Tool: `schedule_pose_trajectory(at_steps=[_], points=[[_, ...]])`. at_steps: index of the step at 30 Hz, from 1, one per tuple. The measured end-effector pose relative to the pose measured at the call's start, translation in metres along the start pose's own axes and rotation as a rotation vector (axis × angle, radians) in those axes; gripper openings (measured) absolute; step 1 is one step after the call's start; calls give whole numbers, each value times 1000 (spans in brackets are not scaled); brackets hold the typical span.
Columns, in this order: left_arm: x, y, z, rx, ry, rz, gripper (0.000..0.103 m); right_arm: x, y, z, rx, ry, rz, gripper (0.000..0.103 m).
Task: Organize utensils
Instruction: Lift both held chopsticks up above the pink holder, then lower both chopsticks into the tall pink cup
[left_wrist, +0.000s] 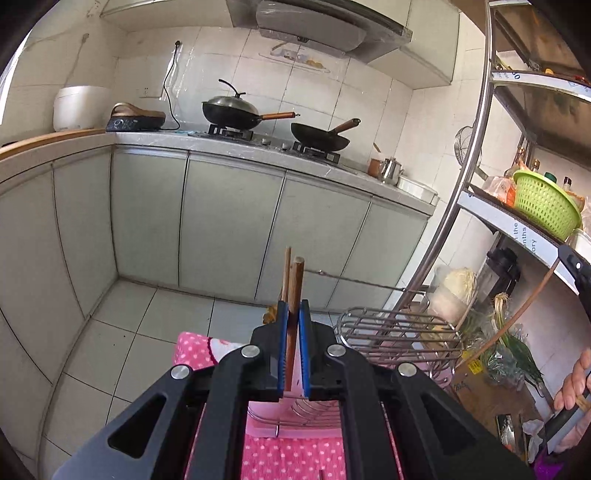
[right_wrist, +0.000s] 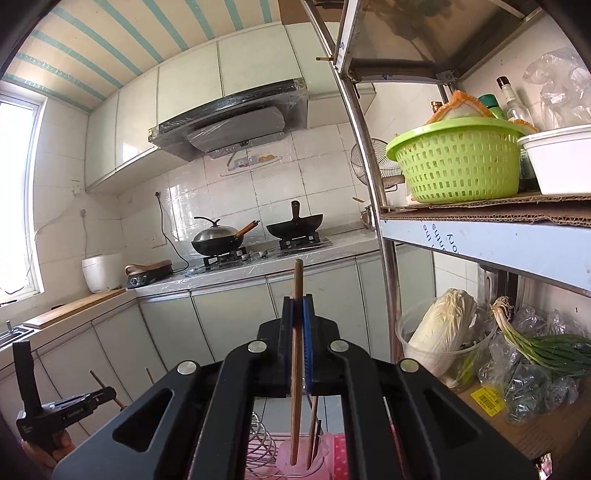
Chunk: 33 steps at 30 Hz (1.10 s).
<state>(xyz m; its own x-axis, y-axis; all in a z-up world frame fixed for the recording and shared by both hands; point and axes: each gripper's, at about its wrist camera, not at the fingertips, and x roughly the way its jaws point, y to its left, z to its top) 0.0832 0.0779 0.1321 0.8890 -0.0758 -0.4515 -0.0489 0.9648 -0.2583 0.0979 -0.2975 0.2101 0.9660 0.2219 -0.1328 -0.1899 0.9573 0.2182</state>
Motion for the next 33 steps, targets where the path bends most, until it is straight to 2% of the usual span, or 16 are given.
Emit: schedule_pose_trajectory(at_steps=[5, 13, 26, 33], points=[[18, 18, -12, -30, 46, 21, 5, 19, -4, -10, -7, 49, -17, 5], [41, 42, 1, -73, 68, 9, 5, 49, -4, -37, -18, 167, -19, 5], [74, 37, 20, -78, 93, 5, 5, 84, -20, -84, 31, 332, -29, 5], [76, 46, 32, -149, 168, -42, 6, 86, -20, -77, 47, 350, -9, 5]])
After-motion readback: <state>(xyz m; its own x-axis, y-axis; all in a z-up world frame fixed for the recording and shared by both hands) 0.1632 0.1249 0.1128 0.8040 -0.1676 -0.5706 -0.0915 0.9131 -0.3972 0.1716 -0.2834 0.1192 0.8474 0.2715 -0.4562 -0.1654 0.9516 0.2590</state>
